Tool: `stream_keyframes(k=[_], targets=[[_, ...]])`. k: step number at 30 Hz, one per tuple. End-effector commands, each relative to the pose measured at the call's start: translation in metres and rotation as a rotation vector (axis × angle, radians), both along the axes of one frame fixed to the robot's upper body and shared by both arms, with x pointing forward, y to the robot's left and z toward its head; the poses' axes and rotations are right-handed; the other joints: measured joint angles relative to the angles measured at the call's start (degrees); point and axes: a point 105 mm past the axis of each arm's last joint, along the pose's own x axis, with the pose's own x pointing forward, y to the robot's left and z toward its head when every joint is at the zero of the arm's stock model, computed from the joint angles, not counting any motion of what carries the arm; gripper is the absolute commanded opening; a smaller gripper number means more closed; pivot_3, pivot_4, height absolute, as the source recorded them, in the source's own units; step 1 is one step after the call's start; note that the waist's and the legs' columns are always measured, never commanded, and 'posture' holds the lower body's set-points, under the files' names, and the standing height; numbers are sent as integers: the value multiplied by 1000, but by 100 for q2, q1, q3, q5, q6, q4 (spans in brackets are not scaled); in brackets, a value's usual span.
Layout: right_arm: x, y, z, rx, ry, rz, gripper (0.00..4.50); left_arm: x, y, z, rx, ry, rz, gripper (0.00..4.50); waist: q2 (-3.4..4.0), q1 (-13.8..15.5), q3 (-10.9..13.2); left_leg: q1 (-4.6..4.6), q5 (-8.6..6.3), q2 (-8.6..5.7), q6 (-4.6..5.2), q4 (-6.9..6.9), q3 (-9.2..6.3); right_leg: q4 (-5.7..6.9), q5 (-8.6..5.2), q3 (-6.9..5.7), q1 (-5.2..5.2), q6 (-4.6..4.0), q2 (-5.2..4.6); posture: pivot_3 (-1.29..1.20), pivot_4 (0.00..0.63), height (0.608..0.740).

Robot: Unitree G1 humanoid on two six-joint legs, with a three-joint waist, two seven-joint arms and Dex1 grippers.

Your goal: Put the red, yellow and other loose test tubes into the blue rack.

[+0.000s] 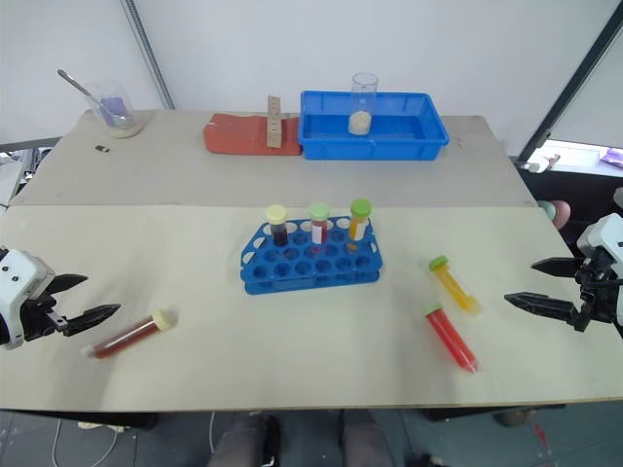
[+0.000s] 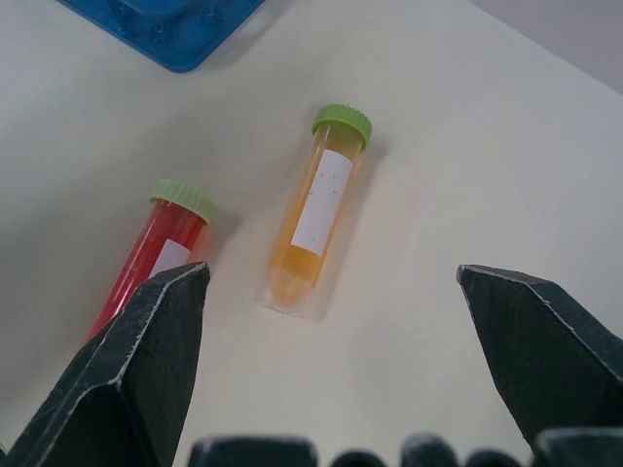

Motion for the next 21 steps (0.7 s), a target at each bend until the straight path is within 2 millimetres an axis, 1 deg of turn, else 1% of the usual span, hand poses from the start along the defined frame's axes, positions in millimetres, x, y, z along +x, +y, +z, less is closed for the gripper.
stream_keyframes(k=[1, 6, 9, 13, 21], targets=[[0, 0, 11, -7, -43, 10, 4493, 0, 2, 15, 35, -35, -9, 4500, 0, -1, 0, 0, 0, 0, 0, 0, 0, 0, 0, 0, 0, 0, 0, 0, 150, 740], [0, 0, 7, 5, -42, 6, 4493, 1, 2, 15, 23, -11, -15, 4500, 0, -2, 0, 0, 0, 0, 0, 0, 0, 2, 0, 0, 0, 0, 1, 0, 150, 740], [1, 1, 7, 9, -45, 5, 4493, 6, 2, 22, 11, -46, -13, 4500, 0, 0, 0, 1, 0, 0, 0, 0, 1, 3, 0, 1, 0, 0, 0, 0, 150, 740], [1, 2, 7, 13, -49, 5, 4493, 9, 2, 25, 3, -61, -18, 4500, 1, 3, -1, 2, 0, -1, 0, 0, 2, 4, 0, 1, 1, 0, 1, 0, 150, 740], [7, 5, 12, 28, -90, 0, 4493, 8, -3, 23, 12, -66, -58, 4500, 2, -10, -1, 3, 0, -1, 0, 0, 2, 6, 1, 2, 1, 0, 1, 0, 150, 740]])
